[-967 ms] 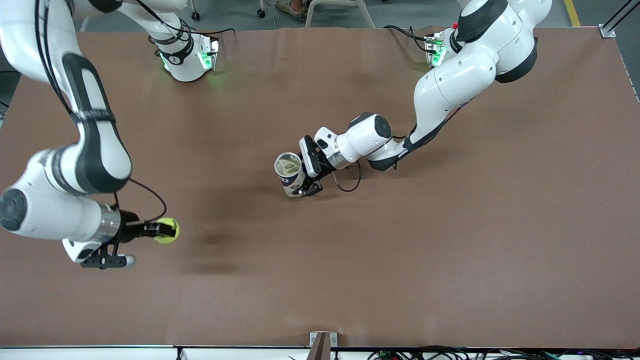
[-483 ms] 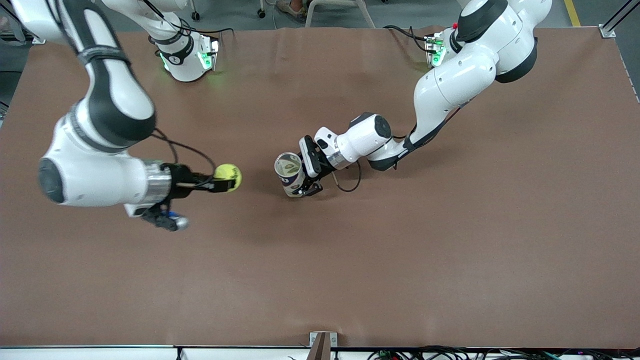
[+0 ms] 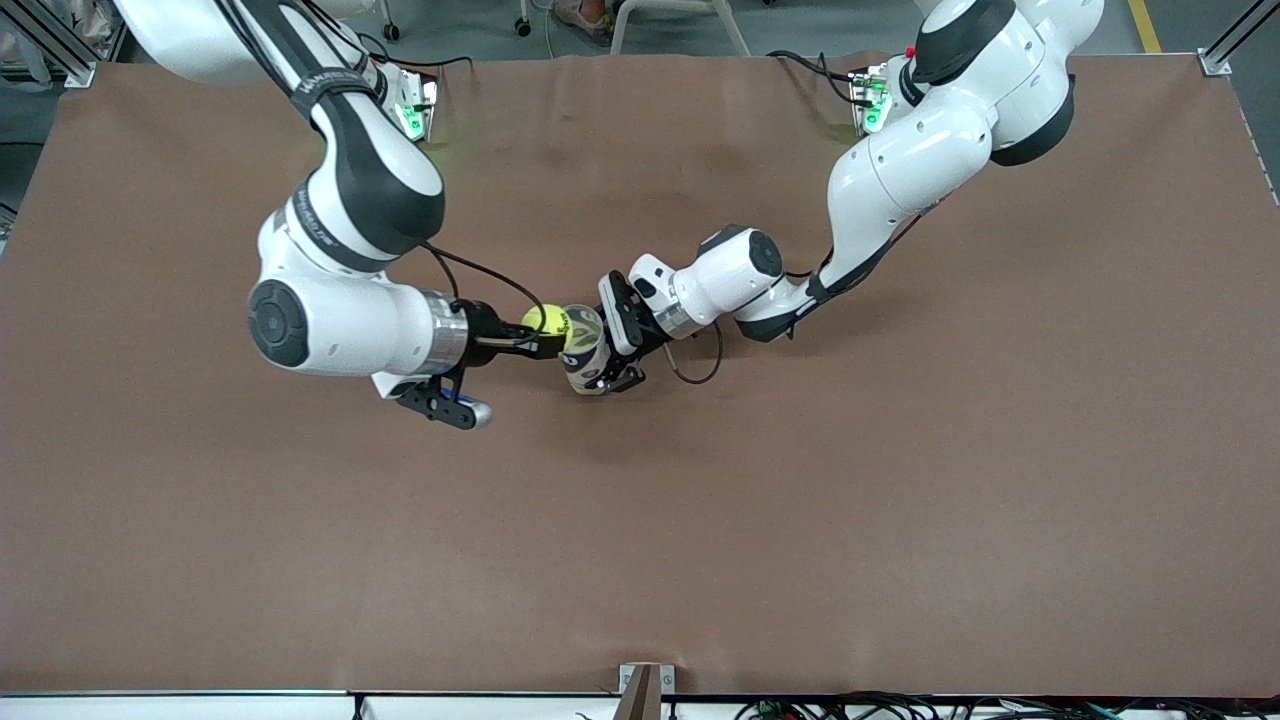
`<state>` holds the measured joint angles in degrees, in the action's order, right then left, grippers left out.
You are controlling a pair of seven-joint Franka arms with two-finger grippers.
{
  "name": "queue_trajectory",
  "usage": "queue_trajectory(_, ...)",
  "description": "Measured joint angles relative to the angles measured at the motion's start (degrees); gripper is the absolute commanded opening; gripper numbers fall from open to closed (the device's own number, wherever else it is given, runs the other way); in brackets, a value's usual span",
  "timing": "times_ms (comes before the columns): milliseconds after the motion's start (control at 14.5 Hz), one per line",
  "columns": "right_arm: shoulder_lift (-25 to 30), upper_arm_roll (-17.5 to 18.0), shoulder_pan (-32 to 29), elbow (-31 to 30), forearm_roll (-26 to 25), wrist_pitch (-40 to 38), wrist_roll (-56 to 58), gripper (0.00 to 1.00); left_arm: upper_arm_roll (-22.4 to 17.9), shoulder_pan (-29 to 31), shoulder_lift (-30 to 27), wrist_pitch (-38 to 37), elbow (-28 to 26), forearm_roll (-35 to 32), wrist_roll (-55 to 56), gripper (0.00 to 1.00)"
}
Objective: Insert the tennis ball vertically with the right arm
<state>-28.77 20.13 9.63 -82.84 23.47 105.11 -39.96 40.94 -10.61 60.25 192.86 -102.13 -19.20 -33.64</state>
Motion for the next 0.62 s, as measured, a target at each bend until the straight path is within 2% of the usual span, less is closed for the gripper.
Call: queue_trajectory(622, -1.9, -0.1, 1.5, -1.2, 0.0, 0.2, -0.3, 0.38, 0.0, 0.0, 0.0, 0.0, 0.0, -0.2, 0.0, 0.79)
